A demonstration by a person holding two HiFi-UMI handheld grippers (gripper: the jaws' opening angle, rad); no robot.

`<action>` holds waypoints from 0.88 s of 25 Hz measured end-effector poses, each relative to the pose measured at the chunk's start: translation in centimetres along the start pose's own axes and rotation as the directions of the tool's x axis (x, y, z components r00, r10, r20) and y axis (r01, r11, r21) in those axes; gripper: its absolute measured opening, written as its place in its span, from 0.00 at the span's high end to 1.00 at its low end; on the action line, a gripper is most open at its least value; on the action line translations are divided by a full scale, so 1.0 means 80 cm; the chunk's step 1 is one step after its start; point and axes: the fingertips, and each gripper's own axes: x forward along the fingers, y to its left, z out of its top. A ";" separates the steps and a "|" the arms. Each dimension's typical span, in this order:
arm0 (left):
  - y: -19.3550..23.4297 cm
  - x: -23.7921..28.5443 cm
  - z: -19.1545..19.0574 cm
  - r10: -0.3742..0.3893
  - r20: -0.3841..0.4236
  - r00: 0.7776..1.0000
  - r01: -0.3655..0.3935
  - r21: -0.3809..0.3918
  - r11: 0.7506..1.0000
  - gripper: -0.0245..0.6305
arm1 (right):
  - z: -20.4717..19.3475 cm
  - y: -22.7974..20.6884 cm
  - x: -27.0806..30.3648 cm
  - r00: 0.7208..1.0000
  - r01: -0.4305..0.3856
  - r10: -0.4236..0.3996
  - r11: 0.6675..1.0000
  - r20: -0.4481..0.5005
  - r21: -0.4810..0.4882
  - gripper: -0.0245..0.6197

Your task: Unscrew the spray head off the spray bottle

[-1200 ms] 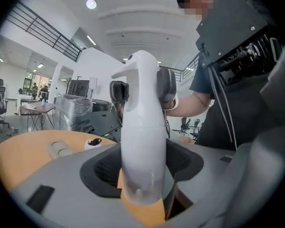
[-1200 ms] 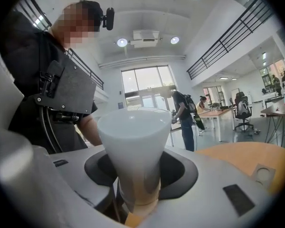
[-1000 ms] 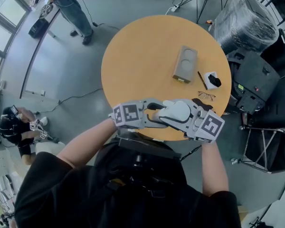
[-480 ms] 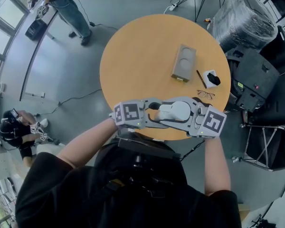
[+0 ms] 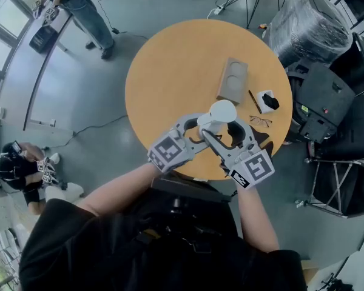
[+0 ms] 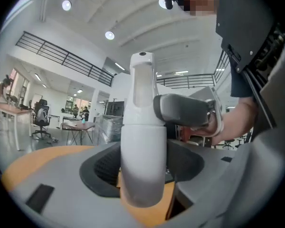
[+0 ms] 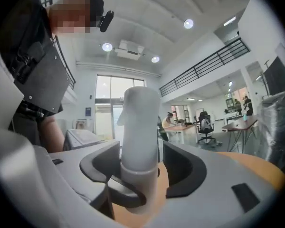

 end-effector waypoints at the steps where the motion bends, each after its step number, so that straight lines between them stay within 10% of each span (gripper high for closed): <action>1: 0.002 -0.001 0.002 0.027 0.006 1.000 -0.027 0.010 1.000 0.49 | 0.003 0.001 0.003 0.999 0.036 -0.036 0.999 0.003 -0.017 0.51; 11: 0.002 0.016 0.003 0.041 -0.002 0.999 -0.041 0.027 0.999 0.50 | 0.018 -0.008 0.020 0.994 0.112 -0.113 0.989 -0.006 -0.097 0.56; 17: -0.011 0.010 0.002 -0.105 -0.024 0.994 0.106 0.063 0.992 0.50 | 0.019 0.012 0.016 0.994 -0.109 0.108 0.992 -0.017 -0.070 0.58; 22: -0.059 -0.001 0.003 -0.341 -0.030 0.940 0.342 0.060 0.938 0.50 | 0.018 0.056 -0.013 0.912 -0.410 0.408 0.911 -0.047 -0.040 0.58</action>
